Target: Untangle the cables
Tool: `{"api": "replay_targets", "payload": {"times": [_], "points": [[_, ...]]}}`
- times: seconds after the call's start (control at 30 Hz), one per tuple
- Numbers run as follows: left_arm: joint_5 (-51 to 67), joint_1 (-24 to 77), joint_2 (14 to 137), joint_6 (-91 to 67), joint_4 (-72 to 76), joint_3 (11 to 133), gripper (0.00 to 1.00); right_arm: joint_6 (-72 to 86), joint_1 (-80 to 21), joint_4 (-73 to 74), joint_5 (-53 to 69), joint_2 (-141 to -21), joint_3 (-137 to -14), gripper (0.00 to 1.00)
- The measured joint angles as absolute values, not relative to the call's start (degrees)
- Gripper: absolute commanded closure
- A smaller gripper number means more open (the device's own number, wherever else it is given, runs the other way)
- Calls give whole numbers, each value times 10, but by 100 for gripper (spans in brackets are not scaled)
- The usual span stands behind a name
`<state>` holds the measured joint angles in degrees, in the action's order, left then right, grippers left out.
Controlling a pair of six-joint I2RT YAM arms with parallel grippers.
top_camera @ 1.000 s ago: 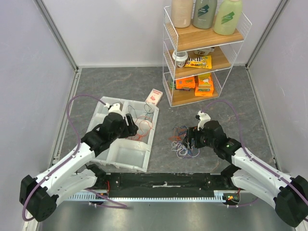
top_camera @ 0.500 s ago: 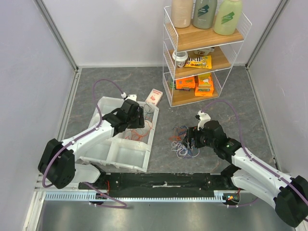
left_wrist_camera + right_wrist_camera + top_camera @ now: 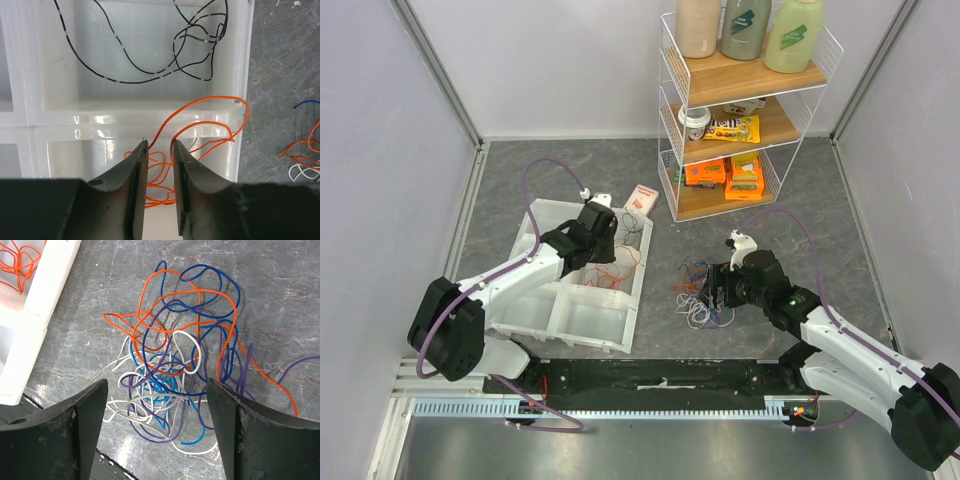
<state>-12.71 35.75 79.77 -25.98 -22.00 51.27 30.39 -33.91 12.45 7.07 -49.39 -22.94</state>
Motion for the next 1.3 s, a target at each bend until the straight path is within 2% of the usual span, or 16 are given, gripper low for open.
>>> {"api": "replay_targets", "payload": {"times": [0.1,0.17,0.37,0.67,1.0,1.03,1.07,1.17,1.23,1.27,1.3], "points": [[-119,357,798,-256,-217,512,92,304,-339,124,71,-494,-229,13],[-114,357,797,-252,-213,512,98,304,-339,124,71,-494,-229,13],[-121,357,773,-257,-209,491,98,304,-339,125,71,-494,-229,13],[-169,357,632,-333,-256,379,98,304,-339,124,71,-494,-229,13],[-185,357,739,-375,-270,394,98,304,-339,125,70,-496,-229,13],[-188,357,738,-378,-272,394,96,304,-339,125,70,-493,-229,13],[-190,357,734,-379,-272,394,89,305,-339,125,68,-492,-229,13],[-187,357,707,-379,-274,394,53,309,-339,129,62,-492,-230,14],[-177,357,678,-373,-273,395,36,319,-339,143,49,-492,-231,15],[-171,357,662,-369,-271,395,23,326,-339,153,40,-492,-234,15],[-161,357,641,-365,-267,395,17,331,-339,161,34,-492,-236,16]]}}
